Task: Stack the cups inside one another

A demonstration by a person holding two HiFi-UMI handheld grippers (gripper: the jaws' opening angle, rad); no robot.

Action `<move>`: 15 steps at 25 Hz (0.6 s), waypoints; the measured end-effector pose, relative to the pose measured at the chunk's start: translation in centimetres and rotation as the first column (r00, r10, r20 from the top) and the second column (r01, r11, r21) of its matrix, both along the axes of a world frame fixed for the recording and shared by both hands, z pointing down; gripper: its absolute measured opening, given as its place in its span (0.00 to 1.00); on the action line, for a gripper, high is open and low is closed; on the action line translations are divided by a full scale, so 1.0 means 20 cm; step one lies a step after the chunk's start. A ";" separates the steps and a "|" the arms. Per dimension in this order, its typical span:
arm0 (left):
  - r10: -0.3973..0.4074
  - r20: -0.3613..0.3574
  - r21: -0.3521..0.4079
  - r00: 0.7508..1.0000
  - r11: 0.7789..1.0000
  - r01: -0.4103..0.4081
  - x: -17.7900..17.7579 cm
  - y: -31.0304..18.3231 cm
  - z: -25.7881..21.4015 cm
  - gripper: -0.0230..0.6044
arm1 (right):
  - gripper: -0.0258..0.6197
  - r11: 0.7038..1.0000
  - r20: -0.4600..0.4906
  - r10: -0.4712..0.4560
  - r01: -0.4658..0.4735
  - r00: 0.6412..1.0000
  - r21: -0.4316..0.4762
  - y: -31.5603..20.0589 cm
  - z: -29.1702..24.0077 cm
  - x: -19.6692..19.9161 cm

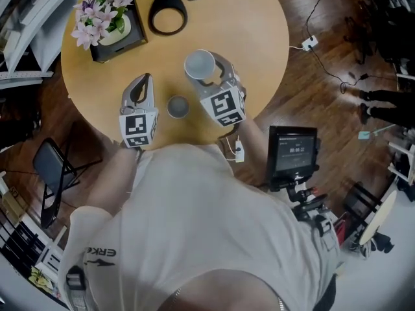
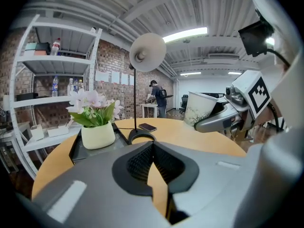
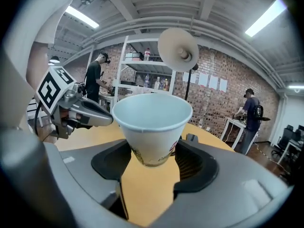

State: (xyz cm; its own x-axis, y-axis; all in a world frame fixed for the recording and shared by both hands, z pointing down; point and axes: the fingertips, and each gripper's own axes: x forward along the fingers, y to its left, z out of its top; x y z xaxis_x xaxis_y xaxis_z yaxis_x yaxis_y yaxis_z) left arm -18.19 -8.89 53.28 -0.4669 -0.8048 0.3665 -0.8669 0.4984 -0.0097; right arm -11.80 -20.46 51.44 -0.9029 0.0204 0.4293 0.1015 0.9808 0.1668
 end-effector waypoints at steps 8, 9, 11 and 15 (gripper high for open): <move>0.106 0.033 0.100 0.994 0.989 -0.109 0.07 -0.02 -0.19 0.04 | 0.51 0.991 0.097 0.132 -0.133 0.986 0.007 0.06 -0.31 0.10; 0.121 0.037 0.110 0.992 0.986 -0.124 0.07 -0.01 -0.21 0.04 | 0.51 0.989 0.104 0.149 -0.151 0.983 0.007 0.07 -0.34 0.11; 0.147 0.046 0.128 0.988 0.980 -0.151 0.08 0.00 -0.25 0.04 | 0.51 0.983 0.114 0.178 -0.181 0.977 0.010 0.11 -0.38 0.13; 0.200 0.057 0.155 0.978 0.966 -0.207 0.09 0.04 -0.31 0.04 | 0.51 0.972 0.124 0.229 -0.234 0.965 0.025 0.20 -0.42 0.17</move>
State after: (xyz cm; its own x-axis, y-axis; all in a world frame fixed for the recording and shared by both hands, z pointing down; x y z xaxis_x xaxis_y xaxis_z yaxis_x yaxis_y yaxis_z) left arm -16.30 -8.09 47.17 -0.2990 -0.9308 0.2103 -0.9507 0.3095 0.0182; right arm -8.36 -16.54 42.96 -0.9258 -0.2104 0.3141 -0.1510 0.9675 0.2030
